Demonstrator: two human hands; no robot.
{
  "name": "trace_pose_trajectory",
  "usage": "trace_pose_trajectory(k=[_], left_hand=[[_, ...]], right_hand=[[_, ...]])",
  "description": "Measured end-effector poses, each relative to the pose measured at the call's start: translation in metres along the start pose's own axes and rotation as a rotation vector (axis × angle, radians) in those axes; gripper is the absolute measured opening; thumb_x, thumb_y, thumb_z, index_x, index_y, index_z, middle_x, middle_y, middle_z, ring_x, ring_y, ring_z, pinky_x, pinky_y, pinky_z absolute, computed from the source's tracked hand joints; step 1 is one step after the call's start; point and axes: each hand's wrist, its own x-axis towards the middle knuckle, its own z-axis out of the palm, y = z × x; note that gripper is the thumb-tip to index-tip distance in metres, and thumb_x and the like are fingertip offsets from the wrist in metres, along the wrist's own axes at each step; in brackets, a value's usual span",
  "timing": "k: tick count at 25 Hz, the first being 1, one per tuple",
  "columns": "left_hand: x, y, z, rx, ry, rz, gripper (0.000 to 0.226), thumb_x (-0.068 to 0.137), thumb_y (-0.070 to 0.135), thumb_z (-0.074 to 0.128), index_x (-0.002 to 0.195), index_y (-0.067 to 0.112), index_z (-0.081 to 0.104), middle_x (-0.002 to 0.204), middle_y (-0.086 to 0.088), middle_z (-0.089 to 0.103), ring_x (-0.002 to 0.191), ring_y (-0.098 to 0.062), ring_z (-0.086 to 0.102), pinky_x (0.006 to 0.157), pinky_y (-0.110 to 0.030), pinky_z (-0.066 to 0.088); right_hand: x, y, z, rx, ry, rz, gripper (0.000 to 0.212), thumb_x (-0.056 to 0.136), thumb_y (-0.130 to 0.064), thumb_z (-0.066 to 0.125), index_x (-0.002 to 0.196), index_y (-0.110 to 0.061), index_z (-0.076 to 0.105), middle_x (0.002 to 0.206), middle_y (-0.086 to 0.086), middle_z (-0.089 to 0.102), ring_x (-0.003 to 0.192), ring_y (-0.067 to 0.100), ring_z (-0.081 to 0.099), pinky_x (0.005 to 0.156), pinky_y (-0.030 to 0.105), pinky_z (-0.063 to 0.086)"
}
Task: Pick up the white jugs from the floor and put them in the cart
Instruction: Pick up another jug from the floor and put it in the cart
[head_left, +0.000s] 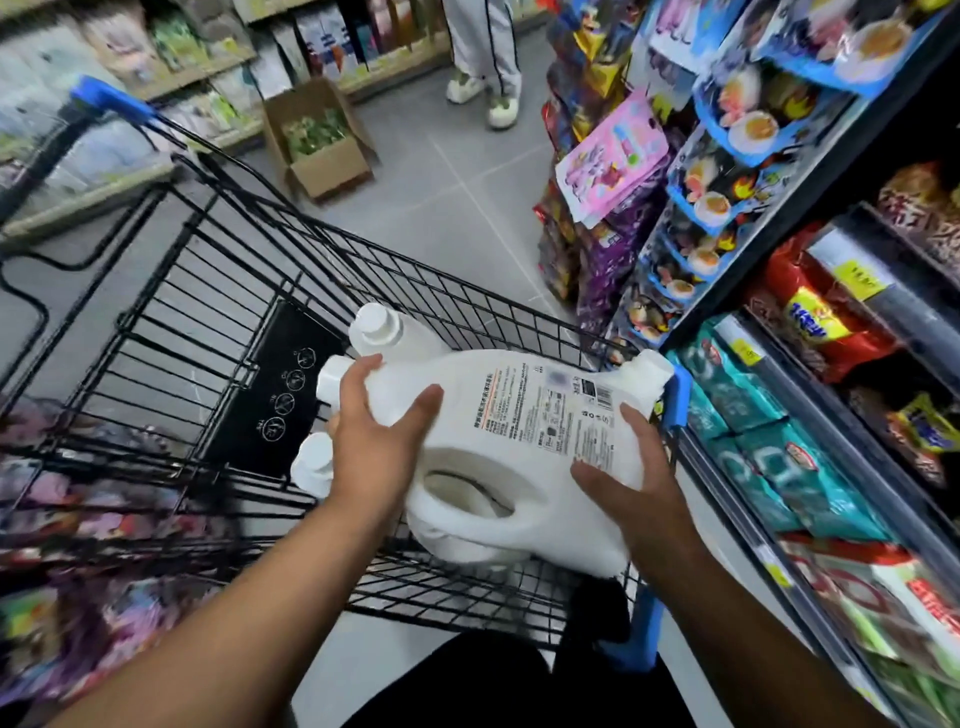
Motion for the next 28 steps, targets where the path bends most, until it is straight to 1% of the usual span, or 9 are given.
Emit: trace_pose_trajectory(k=[2, 6, 9, 11, 13, 18, 21, 23, 28], left_hand=[[0.005, -0.005, 0.000, 0.018, -0.002, -0.004, 0.064, 0.063, 0.062, 0.075, 0.119, 0.056, 0.045, 0.123, -0.007, 0.057, 0.106, -0.024, 0.061, 0.095, -0.047, 0.051], [0.008, -0.012, 0.001, 0.090, 0.011, 0.040, 0.063, 0.076, 0.043, 0.077, 0.130, 0.044, 0.044, 0.118, -0.004, 0.046, 0.095, -0.009, 0.052, 0.090, -0.028, 0.041], [0.014, -0.027, 0.003, 0.094, -0.003, 0.030, 0.064, 0.073, 0.049, 0.077, 0.127, 0.049, 0.042, 0.120, -0.003, 0.052, 0.104, -0.017, 0.056, 0.095, -0.034, 0.046], [0.018, -0.040, 0.003, 0.102, -0.005, 0.021, 0.066, 0.070, 0.051, 0.077, 0.126, 0.050, 0.042, 0.124, -0.005, 0.055, 0.108, -0.022, 0.057, 0.099, -0.039, 0.048], [0.021, -0.045, 0.003, 0.140, -0.021, 0.030, 0.067, 0.071, 0.047, 0.079, 0.128, 0.047, 0.042, 0.124, -0.005, 0.052, 0.106, -0.021, 0.055, 0.099, -0.035, 0.046], [0.037, -0.060, 0.006, 0.133, -0.043, 0.031, 0.066, 0.076, 0.046, 0.076, 0.132, 0.039, 0.043, 0.126, 0.001, 0.054, 0.113, -0.020, 0.054, 0.101, -0.033, 0.043], [0.038, -0.073, 0.005, 0.218, -0.080, -0.028, 0.069, 0.077, 0.046, 0.076, 0.136, 0.037, 0.042, 0.132, -0.005, 0.052, 0.121, -0.026, 0.052, 0.107, -0.042, 0.041], [0.031, -0.073, 0.006, 0.301, -0.140, 0.049, 0.072, 0.079, 0.039, 0.077, 0.141, 0.033, 0.040, 0.136, -0.009, 0.045, 0.126, -0.025, 0.046, 0.110, -0.042, 0.038], [0.021, -0.063, 0.004, 0.234, -0.270, 0.179, 0.074, 0.078, 0.035, 0.079, 0.141, 0.035, 0.040, 0.130, 0.004, 0.039, 0.123, -0.016, 0.045, 0.106, -0.036, 0.039]], right_hand=[[0.002, 0.006, 0.005, -0.027, -0.011, 0.011, 0.083, 0.055, -0.039, 0.084, 0.129, -0.047, 0.046, 0.130, -0.007, 0.060, 0.118, 0.013, 0.058, 0.104, 0.043, 0.046], [0.005, 0.017, 0.011, -0.083, -0.026, 0.036, 0.073, 0.072, -0.017, 0.084, 0.129, -0.042, 0.046, 0.127, -0.007, 0.062, 0.115, 0.006, 0.058, 0.099, 0.030, 0.047], [0.005, 0.027, 0.012, -0.104, -0.017, 0.058, 0.074, 0.071, -0.017, 0.084, 0.129, -0.042, 0.045, 0.125, -0.013, 0.060, 0.116, 0.006, 0.056, 0.093, 0.023, 0.046], [0.006, 0.034, 0.016, -0.105, -0.028, 0.079, 0.080, 0.065, -0.023, 0.088, 0.130, -0.041, 0.045, 0.129, -0.008, 0.058, 0.121, 0.012, 0.054, 0.100, 0.031, 0.046], [0.004, 0.043, 0.020, -0.107, -0.054, 0.103, 0.088, 0.057, -0.030, 0.088, 0.134, -0.037, 0.047, 0.129, -0.006, 0.060, 0.121, 0.014, 0.056, 0.103, 0.039, 0.046], [0.008, 0.047, 0.029, -0.115, -0.029, 0.136, 0.086, 0.070, -0.011, 0.084, 0.139, -0.033, 0.039, 0.114, -0.022, 0.055, 0.107, -0.003, 0.055, 0.086, 0.017, 0.046], [0.016, 0.047, 0.031, -0.210, -0.035, 0.141, 0.097, 0.068, -0.022, 0.087, 0.146, -0.033, 0.031, 0.128, -0.013, 0.047, 0.118, 0.008, 0.049, 0.103, 0.028, 0.040], [0.016, 0.046, 0.033, -0.301, -0.058, 0.129, 0.101, 0.065, -0.034, 0.088, 0.147, -0.036, 0.029, 0.141, -0.008, 0.040, 0.131, 0.012, 0.039, 0.112, 0.035, 0.033], [0.008, 0.031, 0.039, -0.390, -0.061, 0.030, 0.096, 0.070, -0.036, 0.085, 0.146, -0.040, 0.028, 0.152, -0.002, 0.028, 0.138, 0.014, 0.032, 0.111, 0.032, 0.029]])
